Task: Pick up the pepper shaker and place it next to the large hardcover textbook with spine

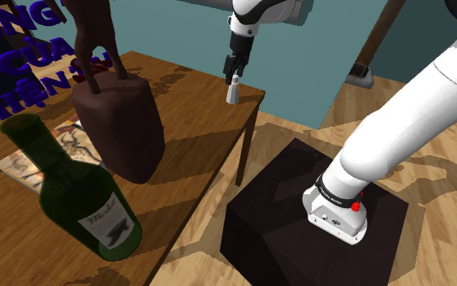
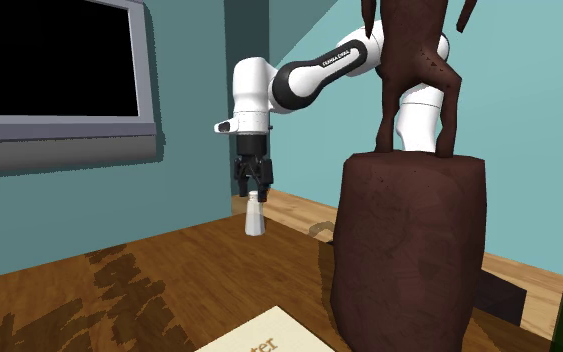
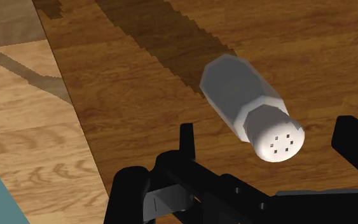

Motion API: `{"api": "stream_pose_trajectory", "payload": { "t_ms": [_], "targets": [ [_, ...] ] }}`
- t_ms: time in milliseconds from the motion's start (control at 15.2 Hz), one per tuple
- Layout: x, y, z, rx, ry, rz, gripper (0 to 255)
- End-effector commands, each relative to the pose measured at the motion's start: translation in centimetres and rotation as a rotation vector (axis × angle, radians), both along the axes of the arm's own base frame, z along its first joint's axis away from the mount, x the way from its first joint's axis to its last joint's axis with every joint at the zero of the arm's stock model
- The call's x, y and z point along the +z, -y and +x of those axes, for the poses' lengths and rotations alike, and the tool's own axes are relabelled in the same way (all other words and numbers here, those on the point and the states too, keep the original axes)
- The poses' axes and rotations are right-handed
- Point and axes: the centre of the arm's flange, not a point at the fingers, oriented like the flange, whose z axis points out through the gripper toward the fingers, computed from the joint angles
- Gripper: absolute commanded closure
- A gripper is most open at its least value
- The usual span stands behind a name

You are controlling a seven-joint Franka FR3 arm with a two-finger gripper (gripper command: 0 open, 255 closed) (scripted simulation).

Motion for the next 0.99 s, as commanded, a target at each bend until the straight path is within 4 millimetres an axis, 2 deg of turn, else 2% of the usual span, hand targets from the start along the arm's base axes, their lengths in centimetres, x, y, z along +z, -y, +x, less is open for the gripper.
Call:
{"api": "stream_pose_trajectory", "payload": {
  "t_ms": [0, 594, 924],
  "targets": [
    [0.0, 0.0, 0.0, 0.0, 0.0, 0.0, 255],
    [0.0, 0.0, 0.0, 0.0, 0.0, 0.0, 255],
    [2.6, 0.0, 0.0, 0.0, 0.0, 0.0, 255]
  ]
}}
